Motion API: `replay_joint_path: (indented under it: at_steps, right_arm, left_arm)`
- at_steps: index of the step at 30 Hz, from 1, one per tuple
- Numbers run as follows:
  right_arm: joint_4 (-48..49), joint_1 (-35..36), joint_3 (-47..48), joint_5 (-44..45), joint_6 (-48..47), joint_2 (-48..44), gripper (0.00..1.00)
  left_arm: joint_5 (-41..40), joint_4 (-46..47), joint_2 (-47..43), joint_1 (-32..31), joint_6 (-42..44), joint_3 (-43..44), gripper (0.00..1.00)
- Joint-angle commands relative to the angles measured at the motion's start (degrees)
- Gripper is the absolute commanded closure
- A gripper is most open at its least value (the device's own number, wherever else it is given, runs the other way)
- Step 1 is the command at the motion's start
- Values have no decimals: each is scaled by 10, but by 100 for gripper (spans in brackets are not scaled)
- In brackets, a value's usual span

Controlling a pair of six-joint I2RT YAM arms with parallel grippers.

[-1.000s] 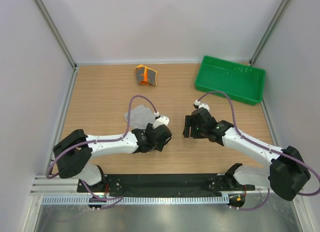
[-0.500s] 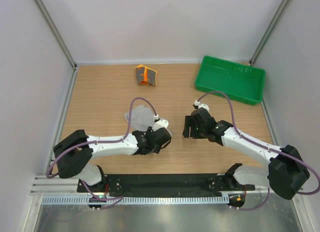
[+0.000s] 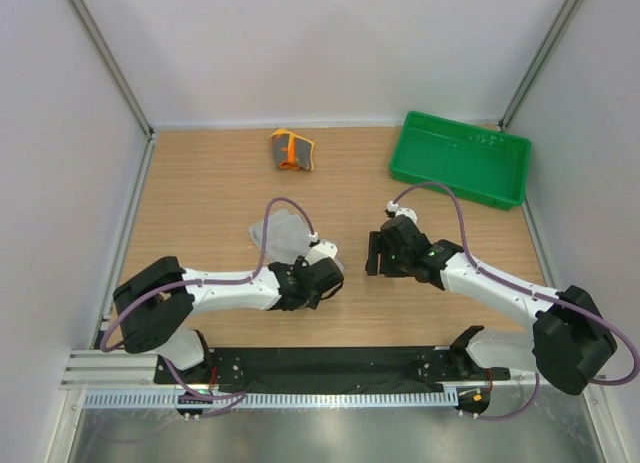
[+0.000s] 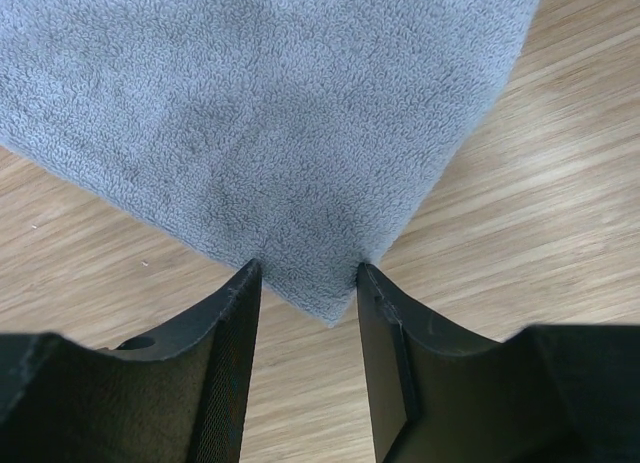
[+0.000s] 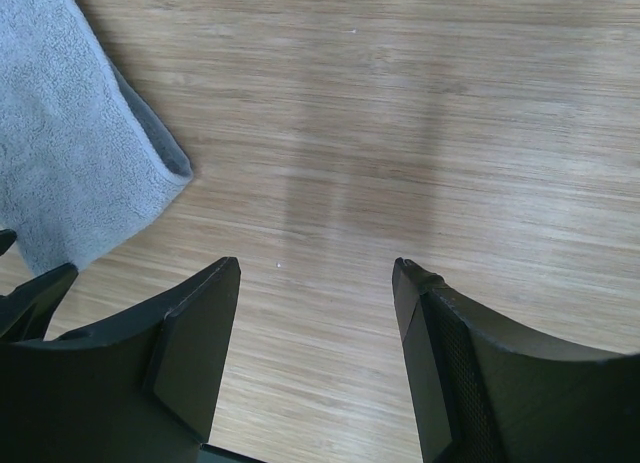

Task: Roll the towels
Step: Roll the towel

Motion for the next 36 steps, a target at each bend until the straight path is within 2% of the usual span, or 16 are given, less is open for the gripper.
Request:
replay_joint_path:
  at_steps: [1,9,23,36]
  right_arm:
    - [20,-2,2,6,2,2,30]
    - [21,-2,4,5,1,3,30]
    - [20,-2,-6,7,1,-8,30]
    - [20,-5,-12,7,2,-14,30]
  left_arm:
    - [-9,-1,1,-8,-4,11,56]
    - [-38,-49,-12,-31,-3,41,55]
    - [-35,-20,37,-31,-4,38,54]
    - [-44,-33,47,-27,-7,45,60]
